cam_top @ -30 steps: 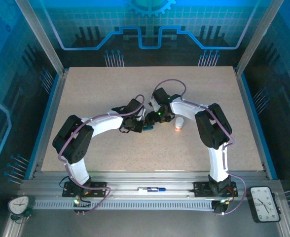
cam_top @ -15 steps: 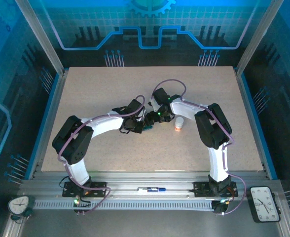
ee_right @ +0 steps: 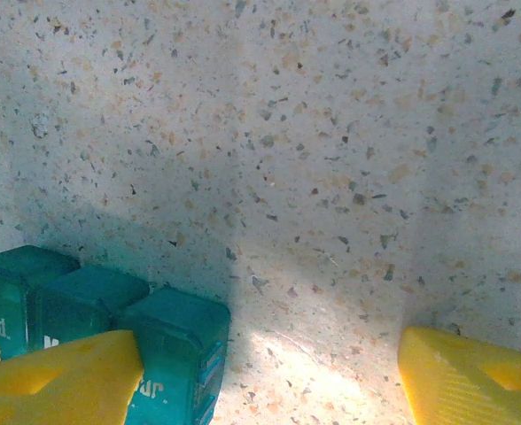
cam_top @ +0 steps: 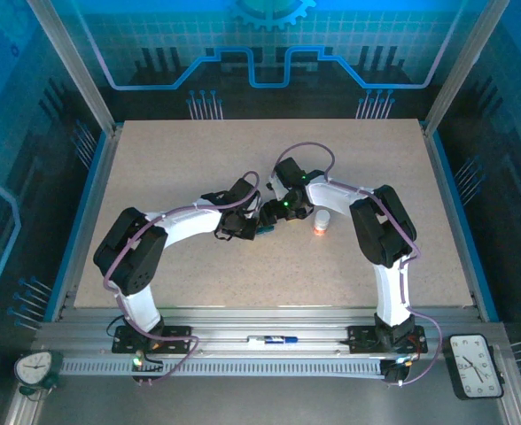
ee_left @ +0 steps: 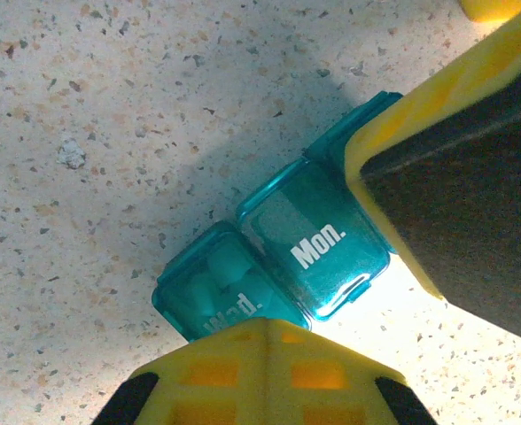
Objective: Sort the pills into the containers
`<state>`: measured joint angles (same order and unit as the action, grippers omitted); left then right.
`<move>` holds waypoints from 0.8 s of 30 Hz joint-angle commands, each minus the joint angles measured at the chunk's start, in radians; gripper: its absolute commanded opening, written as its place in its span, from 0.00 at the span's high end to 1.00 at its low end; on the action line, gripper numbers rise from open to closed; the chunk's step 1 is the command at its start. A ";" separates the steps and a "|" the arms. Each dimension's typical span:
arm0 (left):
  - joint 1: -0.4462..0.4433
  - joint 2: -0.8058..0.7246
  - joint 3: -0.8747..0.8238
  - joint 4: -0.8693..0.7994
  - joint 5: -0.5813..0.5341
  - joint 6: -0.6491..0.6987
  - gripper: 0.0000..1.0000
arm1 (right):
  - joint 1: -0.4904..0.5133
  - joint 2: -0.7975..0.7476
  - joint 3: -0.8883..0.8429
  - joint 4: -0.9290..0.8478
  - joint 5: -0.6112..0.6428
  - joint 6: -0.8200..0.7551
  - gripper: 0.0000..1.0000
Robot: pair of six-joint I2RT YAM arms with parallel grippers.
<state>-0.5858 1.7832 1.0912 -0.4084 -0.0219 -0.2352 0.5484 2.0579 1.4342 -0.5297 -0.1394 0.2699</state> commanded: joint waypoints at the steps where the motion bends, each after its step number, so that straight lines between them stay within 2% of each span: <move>1: -0.008 0.087 -0.071 -0.134 -0.005 -0.016 1.00 | -0.005 0.082 -0.047 -0.031 0.052 0.011 0.22; 11: -0.006 0.038 -0.002 -0.112 0.035 -0.019 1.00 | -0.005 0.084 -0.007 -0.062 0.038 0.008 0.22; 18: 0.008 -0.075 0.084 -0.113 0.033 -0.003 0.95 | -0.017 0.079 0.025 -0.081 0.017 0.016 0.22; 24: 0.049 -0.212 0.089 -0.052 0.009 -0.003 0.90 | -0.031 0.054 0.092 -0.120 0.001 0.020 0.22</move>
<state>-0.5610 1.6539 1.1492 -0.4820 -0.0074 -0.2367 0.5354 2.0815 1.4929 -0.5949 -0.1612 0.2741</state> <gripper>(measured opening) 0.088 0.784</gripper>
